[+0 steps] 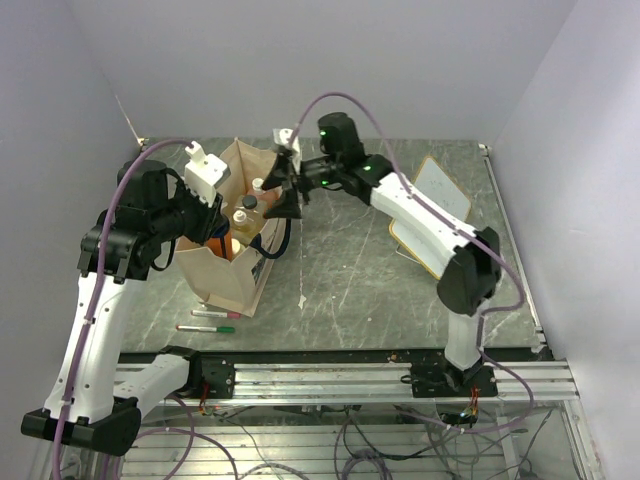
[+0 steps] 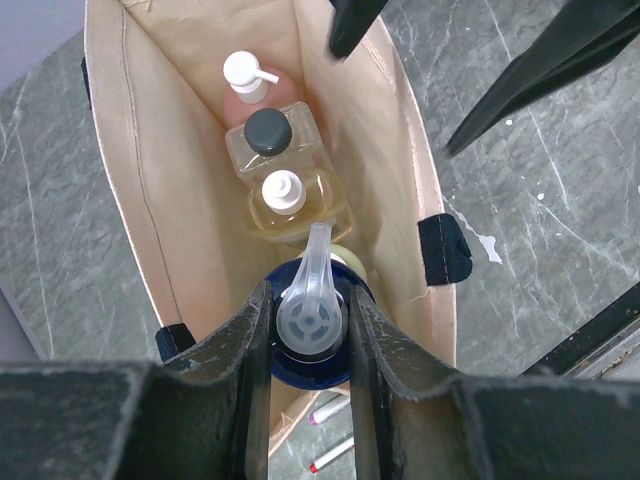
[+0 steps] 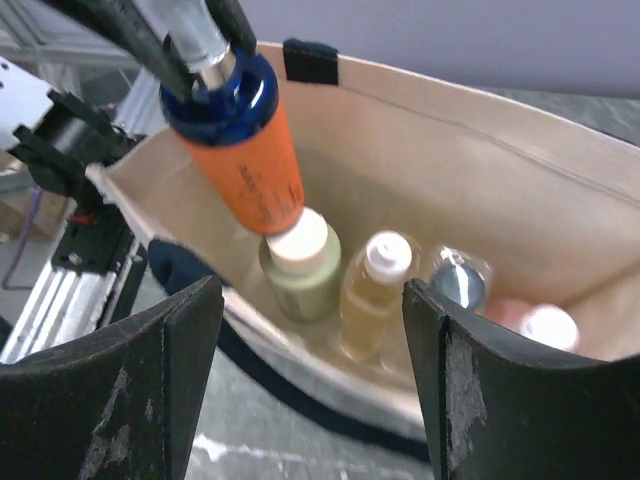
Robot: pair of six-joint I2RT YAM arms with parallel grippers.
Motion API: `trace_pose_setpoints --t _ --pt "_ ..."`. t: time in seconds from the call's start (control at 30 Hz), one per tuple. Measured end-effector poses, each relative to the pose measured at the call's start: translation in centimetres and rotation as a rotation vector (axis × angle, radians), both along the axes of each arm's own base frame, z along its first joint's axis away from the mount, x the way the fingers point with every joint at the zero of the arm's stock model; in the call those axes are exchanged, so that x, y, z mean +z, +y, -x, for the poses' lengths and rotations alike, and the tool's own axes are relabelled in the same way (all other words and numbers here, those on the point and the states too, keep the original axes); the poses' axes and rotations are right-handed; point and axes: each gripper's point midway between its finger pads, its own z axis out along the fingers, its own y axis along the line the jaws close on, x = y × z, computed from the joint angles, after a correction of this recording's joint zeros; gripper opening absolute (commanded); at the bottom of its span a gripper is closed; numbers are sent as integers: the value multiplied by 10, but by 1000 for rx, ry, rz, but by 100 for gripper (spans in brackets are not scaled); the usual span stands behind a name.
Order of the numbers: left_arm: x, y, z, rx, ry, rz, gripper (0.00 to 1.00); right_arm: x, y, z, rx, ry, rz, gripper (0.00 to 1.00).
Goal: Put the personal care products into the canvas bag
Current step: Place the care product in the canvas bag.
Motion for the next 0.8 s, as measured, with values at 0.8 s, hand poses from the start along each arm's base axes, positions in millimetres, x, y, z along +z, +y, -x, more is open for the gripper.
trace_pose_setpoints --t 0.8 --pt "-8 2 7 4 37 -4 7 -46 108 71 259 360 -4 62"
